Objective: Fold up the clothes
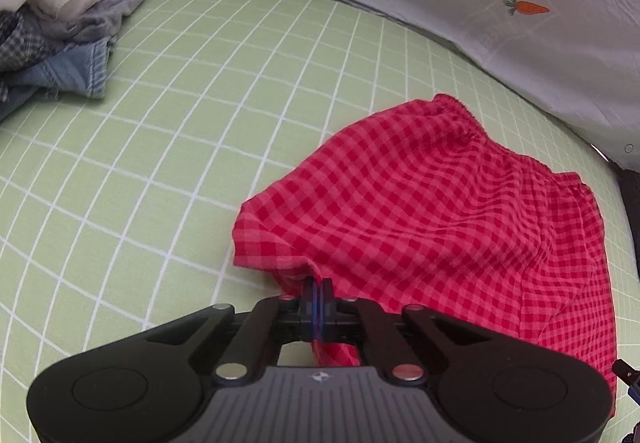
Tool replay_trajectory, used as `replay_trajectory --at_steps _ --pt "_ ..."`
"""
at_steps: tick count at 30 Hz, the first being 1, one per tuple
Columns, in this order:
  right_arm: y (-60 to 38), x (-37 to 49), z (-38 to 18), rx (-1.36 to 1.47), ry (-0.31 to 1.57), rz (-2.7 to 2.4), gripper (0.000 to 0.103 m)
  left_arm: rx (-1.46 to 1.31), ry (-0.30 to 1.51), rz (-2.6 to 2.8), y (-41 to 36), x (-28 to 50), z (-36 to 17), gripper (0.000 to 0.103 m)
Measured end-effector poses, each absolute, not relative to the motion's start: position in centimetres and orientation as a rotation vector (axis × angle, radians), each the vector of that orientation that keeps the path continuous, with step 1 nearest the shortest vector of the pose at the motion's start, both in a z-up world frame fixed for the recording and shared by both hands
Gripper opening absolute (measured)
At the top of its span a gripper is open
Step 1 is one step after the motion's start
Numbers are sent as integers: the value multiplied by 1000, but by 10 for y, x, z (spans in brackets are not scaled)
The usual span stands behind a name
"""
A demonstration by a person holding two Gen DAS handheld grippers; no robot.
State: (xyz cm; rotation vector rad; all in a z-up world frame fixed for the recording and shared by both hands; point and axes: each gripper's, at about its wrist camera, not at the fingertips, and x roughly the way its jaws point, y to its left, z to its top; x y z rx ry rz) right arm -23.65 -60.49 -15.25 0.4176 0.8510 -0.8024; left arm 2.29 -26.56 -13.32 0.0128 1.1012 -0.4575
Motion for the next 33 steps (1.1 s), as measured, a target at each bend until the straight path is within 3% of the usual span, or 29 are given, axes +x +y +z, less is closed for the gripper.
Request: replay_trajectory --at_steps 5,10,13,21,33 --pt "-629 -232 -160 449 817 -835 103 82 1038 -652 -350 25 -119 2" --pt "-648 -221 -170 520 814 -846 103 83 1147 -702 -383 26 -150 10" --pt "-645 -223 -166 490 807 -830 103 24 1106 -676 -360 17 -142 24" --pt "-640 -221 -181 513 872 -798 103 -31 1071 -477 -309 26 -141 25" --pt "-630 -211 -175 433 873 -767 103 75 1031 -537 -339 32 -150 25"
